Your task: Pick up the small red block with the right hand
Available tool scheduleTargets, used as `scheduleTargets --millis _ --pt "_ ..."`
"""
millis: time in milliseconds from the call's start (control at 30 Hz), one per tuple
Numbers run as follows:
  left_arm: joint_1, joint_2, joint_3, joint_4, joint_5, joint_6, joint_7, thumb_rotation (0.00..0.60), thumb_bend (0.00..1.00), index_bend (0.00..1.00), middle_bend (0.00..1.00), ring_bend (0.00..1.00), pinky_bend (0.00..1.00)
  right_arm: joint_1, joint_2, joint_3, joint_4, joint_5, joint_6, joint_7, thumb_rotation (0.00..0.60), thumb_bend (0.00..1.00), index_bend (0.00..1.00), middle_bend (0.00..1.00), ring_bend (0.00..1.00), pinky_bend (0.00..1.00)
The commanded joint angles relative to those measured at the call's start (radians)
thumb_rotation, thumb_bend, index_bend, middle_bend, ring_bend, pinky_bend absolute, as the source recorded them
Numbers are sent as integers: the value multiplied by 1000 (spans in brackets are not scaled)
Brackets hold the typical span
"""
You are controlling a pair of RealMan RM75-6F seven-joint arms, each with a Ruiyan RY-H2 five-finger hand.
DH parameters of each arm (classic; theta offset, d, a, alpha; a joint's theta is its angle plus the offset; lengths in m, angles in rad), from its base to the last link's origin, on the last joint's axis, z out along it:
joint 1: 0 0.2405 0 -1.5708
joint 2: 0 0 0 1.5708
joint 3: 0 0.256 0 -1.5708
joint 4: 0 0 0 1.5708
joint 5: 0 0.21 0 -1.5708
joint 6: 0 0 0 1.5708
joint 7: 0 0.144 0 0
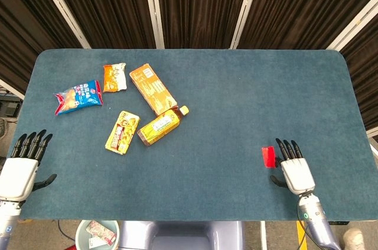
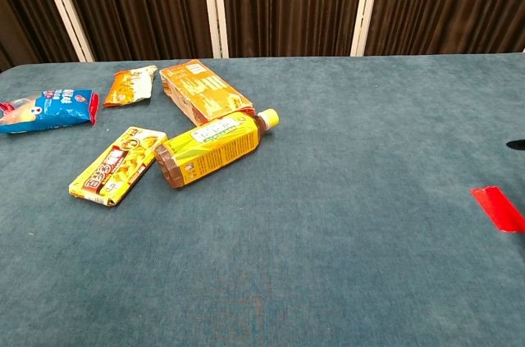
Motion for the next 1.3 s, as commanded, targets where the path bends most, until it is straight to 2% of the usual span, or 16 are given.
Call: scheduleTargets --millis 33,433,700,1033,1300 --pt "-1 1 -3 -1 -3 1 -2 600 125 0 0 0 0 14 -19 0 32 7 -20 -2 600 207 516 0 0 0" --pt "-5 -9 -18 6 -39 -14 10 600 103 0 0 0 0 44 -46 7 101 17 -48 11 600 223 521 0 0 0" --pt "-11 -18 -26 11 -64 -27 32 600 102 0 0 0 0 65 -60 9 140 24 -76 24 600 276 524 0 0 0" --pt "-19 -25 -35 12 -87 -43 45 600 101 0 0 0 0 77 -78 5 174 36 -101 32 600 280 528 0 0 0" --pt "-22 -26 -38 15 -98 -49 47 600 103 0 0 0 0 86 -91 0 189 41 -116 36 600 409 573 4 0 0"
